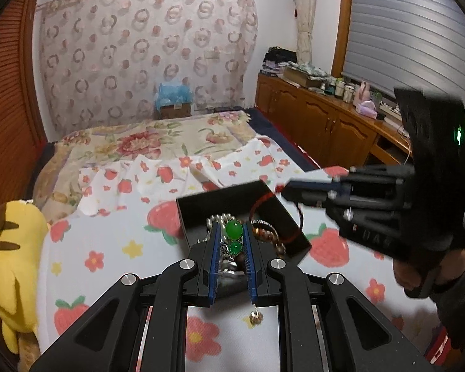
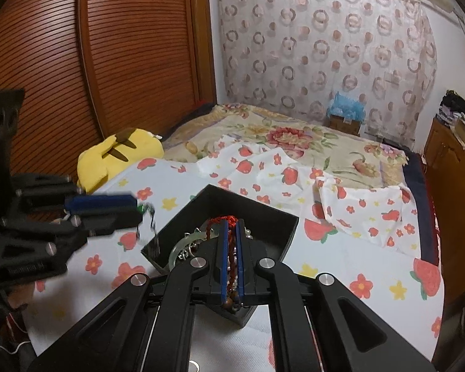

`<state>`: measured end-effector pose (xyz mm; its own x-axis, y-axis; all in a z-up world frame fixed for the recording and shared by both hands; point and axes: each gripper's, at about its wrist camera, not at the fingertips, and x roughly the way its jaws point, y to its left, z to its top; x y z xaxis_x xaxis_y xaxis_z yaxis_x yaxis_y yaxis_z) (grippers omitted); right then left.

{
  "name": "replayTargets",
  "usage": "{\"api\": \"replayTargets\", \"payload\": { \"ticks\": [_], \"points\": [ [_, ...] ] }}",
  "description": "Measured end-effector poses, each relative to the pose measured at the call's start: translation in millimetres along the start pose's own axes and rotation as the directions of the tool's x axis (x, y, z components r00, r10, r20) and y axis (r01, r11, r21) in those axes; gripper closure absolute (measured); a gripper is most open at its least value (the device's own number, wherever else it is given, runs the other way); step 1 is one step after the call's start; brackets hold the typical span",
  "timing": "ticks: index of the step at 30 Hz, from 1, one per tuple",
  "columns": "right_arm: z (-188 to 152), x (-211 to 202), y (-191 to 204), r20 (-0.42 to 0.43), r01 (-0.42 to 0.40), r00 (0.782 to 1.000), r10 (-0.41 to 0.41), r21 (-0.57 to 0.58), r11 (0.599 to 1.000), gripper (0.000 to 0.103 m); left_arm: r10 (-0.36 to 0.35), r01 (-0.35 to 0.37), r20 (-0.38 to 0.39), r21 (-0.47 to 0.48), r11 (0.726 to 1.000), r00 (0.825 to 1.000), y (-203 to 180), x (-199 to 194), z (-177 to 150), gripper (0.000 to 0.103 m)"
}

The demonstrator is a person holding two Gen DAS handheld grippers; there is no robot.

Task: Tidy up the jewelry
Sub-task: 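Release the green pendant into the box with the left tool while the right tool drops the red bracelet in, then grasp the gold ring with the right tool while the left tool grasps the gold earring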

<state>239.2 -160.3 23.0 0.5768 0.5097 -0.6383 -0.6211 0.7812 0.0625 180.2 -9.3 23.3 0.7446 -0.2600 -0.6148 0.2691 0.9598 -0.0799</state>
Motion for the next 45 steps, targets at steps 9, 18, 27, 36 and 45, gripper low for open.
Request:
{"api": "replayTargets", "payload": {
  "ticks": [9,18,27,36,45],
  "points": [
    [-10.3,14.0,-13.0,-0.048,0.003,0.999,-0.001,0.037,0.999,0.093,-0.028,0.028,-0.013,-0.005,1.000,1.000,6.7,26.4,21.3,0.090],
    [-33.1,-6.7,-17.7,-0.048,0.027,0.999,-0.024,0.064,0.998,0.093,-0.037,0.037,-0.029,0.003,0.999,0.999,2.0,45.5,31.9,0.089],
    [-62.5,-19.4,-6.8,-0.079,0.015,0.997,-0.009,0.068,0.998,0.092,-0.022,0.022,-0.042,0.002,1.000,0.999,0.9,42.5,23.0,0.080],
    [-93.4,-18.8,18.8,-0.143,-0.018,0.989,0.024,0.042,0.999,0.079,-0.009,0.010,-0.068,0.010,1.000,0.998,-3.3,24.9,-9.3,0.078],
    [-113.9,-7.6,37.4,-0.216,-0.039,0.976,0.039,0.005,0.999,0.079,-0.007,0.008,-0.118,0.014,1.000,0.993,-6.0,16.3,-45.0,0.078]
  ]
}}
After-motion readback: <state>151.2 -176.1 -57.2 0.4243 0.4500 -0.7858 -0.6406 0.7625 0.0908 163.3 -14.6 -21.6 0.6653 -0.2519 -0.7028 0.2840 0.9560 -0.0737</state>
